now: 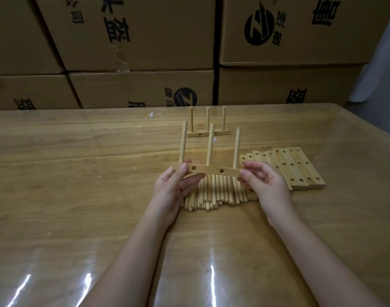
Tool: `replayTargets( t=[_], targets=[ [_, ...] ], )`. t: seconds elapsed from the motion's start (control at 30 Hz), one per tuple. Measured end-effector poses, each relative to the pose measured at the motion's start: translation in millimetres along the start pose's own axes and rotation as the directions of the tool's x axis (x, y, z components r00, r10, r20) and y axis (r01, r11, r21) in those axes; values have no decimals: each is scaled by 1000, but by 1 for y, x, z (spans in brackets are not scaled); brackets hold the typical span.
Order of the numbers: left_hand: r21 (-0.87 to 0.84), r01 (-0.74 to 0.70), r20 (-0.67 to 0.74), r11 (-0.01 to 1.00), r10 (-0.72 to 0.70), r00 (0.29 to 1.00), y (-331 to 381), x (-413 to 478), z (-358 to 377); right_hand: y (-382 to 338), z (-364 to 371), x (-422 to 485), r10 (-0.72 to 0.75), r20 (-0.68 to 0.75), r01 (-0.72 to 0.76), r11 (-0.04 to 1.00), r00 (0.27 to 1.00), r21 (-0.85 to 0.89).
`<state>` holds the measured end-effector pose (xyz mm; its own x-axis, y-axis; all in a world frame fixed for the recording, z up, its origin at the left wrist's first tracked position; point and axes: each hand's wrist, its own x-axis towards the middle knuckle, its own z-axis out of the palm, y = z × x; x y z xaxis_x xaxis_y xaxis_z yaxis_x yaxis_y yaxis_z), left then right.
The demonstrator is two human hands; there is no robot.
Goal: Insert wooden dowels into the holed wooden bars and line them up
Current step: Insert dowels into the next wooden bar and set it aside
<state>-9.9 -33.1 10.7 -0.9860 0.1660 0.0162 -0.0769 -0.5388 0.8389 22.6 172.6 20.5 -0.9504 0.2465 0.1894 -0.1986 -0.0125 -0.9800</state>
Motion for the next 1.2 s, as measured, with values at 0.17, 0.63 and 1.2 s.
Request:
replayTargets(
  t=[0.17, 0.63, 1.2],
  targets=[
    [24, -24, -17, 999, 25, 1000, 1, 1, 0, -2, -9, 6, 34, -41, -33, 999, 999, 32],
    [662, 17, -124, 749, 88, 988, 18, -4, 0, 11, -15, 14, 7, -115, -11, 999, 993, -31],
    [806, 130, -231, 578, 105, 967, 28, 79, -5, 27, -16, 16, -202, -92, 145, 893, 975, -425]
  ],
)
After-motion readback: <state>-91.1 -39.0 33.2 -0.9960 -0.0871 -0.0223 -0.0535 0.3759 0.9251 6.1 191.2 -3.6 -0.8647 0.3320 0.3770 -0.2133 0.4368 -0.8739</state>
